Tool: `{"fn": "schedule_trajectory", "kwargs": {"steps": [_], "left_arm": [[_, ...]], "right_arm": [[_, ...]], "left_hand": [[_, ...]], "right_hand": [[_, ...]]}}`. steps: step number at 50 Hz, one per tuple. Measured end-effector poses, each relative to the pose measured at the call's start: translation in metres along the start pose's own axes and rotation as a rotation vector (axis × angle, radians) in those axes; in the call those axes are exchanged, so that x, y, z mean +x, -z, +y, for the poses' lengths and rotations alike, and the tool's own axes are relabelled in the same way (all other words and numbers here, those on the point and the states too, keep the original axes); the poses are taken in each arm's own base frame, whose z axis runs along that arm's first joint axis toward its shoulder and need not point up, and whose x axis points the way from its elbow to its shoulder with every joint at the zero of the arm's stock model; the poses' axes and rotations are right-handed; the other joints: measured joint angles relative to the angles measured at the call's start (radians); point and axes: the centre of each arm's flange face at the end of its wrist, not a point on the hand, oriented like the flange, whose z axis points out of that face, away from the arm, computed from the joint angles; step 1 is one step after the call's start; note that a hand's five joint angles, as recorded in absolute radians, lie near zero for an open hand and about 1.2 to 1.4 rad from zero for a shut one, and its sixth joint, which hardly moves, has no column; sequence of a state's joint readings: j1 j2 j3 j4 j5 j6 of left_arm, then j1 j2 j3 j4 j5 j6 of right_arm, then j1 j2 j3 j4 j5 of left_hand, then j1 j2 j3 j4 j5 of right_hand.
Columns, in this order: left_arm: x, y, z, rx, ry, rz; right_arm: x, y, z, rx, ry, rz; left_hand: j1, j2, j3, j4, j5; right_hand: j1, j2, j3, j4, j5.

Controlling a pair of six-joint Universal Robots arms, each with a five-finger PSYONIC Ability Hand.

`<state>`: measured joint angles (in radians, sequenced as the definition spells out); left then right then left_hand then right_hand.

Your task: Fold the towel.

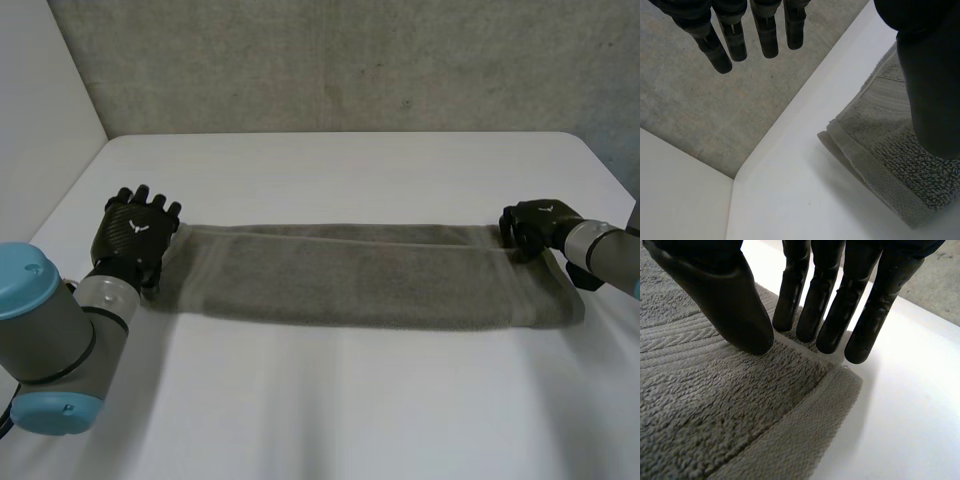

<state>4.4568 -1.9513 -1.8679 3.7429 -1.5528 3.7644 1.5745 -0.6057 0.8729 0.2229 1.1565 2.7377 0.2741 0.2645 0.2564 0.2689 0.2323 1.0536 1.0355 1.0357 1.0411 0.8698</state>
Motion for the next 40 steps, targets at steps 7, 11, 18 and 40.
{"fn": "schedule_trajectory", "kwargs": {"steps": [7, 11, 18, 40], "left_arm": [[0.0010, 0.0010, 0.0006, -0.002, 0.000, 0.004], [0.0015, 0.0013, 0.0006, -0.002, 0.000, 0.006], [0.0018, 0.0014, 0.0005, 0.000, 0.000, 0.009], [0.0019, 0.0017, 0.0008, -0.002, 0.000, 0.009]], "right_arm": [[-0.0023, -0.0007, 0.0038, -0.012, -0.006, -0.012], [-0.0035, -0.0001, 0.0046, -0.016, -0.009, -0.020], [-0.0047, 0.0011, 0.0054, -0.021, -0.009, -0.025], [-0.0058, 0.0020, 0.0044, -0.016, -0.007, -0.029]], "left_hand": [[0.000, 0.000, 0.000, 0.000, 0.000], [0.000, 0.000, 0.000, 0.000, 0.000], [0.000, 0.000, 0.000, 0.000, 0.000], [0.000, 0.000, 0.000, 0.000, 0.000]], "right_hand": [[-0.102, -0.088, -0.084, -0.089, -0.095], [-0.180, -0.148, -0.159, -0.161, -0.163], [-0.186, -0.148, -0.165, -0.164, -0.164], [0.260, 0.242, 0.293, 0.291, 0.282]]}}
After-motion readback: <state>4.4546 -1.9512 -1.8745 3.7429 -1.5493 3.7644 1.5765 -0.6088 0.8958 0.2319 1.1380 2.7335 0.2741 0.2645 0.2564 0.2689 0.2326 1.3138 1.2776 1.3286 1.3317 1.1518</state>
